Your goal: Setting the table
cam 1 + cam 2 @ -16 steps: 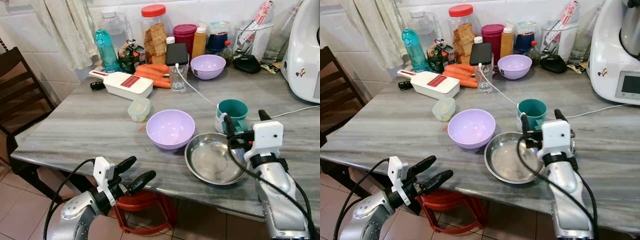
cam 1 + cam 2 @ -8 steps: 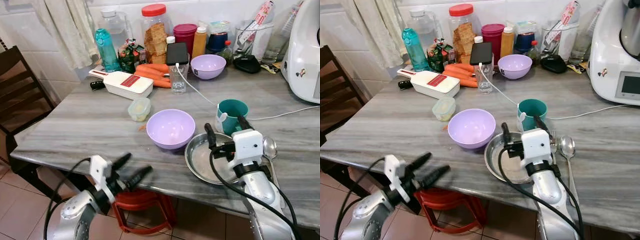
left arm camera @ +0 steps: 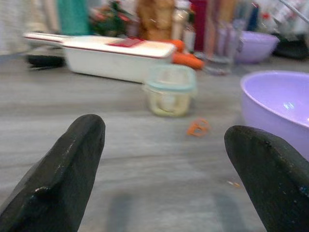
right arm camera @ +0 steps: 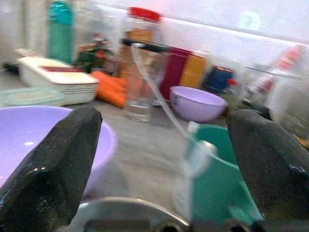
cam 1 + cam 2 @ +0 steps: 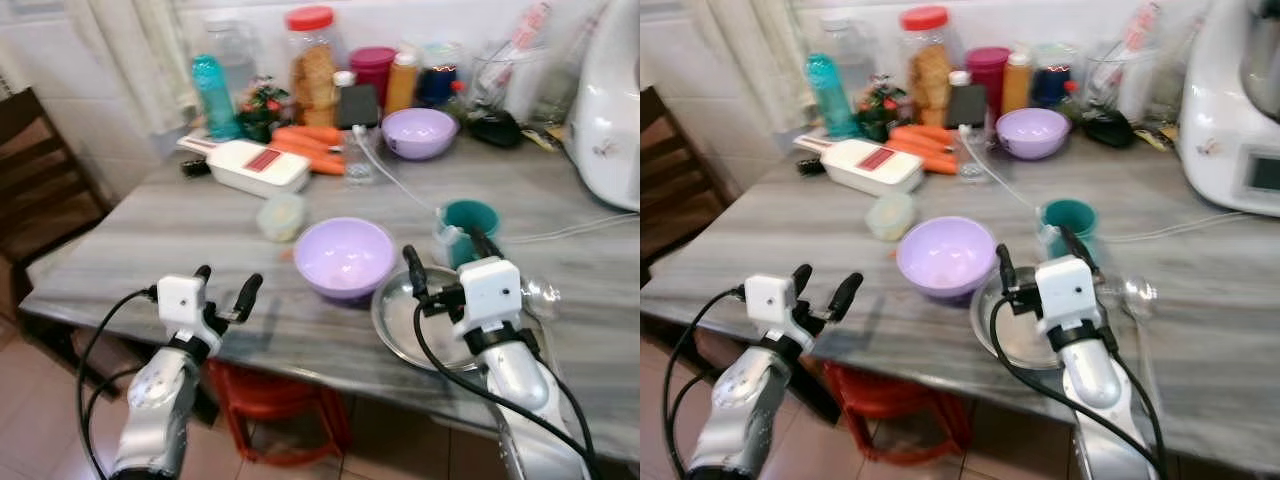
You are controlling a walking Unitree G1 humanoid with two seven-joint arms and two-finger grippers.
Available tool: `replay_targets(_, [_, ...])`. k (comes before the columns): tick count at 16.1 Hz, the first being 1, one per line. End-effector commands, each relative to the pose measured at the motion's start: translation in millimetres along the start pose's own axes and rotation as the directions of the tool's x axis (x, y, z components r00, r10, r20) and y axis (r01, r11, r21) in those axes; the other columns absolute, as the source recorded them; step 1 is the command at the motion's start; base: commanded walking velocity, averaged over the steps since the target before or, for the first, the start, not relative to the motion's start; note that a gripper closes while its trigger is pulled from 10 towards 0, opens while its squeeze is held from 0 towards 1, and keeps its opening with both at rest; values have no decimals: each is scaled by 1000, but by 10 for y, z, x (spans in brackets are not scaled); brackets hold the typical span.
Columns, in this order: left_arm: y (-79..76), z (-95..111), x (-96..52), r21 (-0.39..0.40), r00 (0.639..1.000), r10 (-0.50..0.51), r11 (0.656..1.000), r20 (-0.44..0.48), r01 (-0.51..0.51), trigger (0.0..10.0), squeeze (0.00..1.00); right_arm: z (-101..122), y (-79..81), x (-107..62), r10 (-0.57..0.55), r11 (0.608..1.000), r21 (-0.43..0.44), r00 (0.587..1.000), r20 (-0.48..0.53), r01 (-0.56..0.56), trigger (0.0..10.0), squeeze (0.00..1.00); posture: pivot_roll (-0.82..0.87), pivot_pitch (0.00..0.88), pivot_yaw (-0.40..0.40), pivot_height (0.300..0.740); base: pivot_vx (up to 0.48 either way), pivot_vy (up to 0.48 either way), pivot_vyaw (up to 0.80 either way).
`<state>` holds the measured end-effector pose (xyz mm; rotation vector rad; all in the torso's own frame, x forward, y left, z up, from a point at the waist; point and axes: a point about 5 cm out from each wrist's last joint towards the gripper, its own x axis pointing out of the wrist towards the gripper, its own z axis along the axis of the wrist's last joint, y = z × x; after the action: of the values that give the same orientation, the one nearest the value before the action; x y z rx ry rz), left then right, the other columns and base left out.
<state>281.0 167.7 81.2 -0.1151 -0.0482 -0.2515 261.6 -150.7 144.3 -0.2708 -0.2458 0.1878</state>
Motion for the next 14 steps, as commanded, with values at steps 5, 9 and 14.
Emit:
replay_targets(5, [41,32,36,91,987,160,983,13,-161,10000,0,61,116,93,51,999,2,998,36,-51,10000,0,-110,0,105,740,0,0,800])
replay_targets(9, [104,42,69,138,968,252,958,19,-252,10000,0,36,211,123,73,997,17,997,32,-74,10000,0,-109,0,102,740,0,0,800])
replay_targets(14, [205,-17,42,200,937,349,917,10,-344,10000,0,-10,259,169,88,996,30,996,25,-88,10000,0,-96,0,98,740,0,0,800])
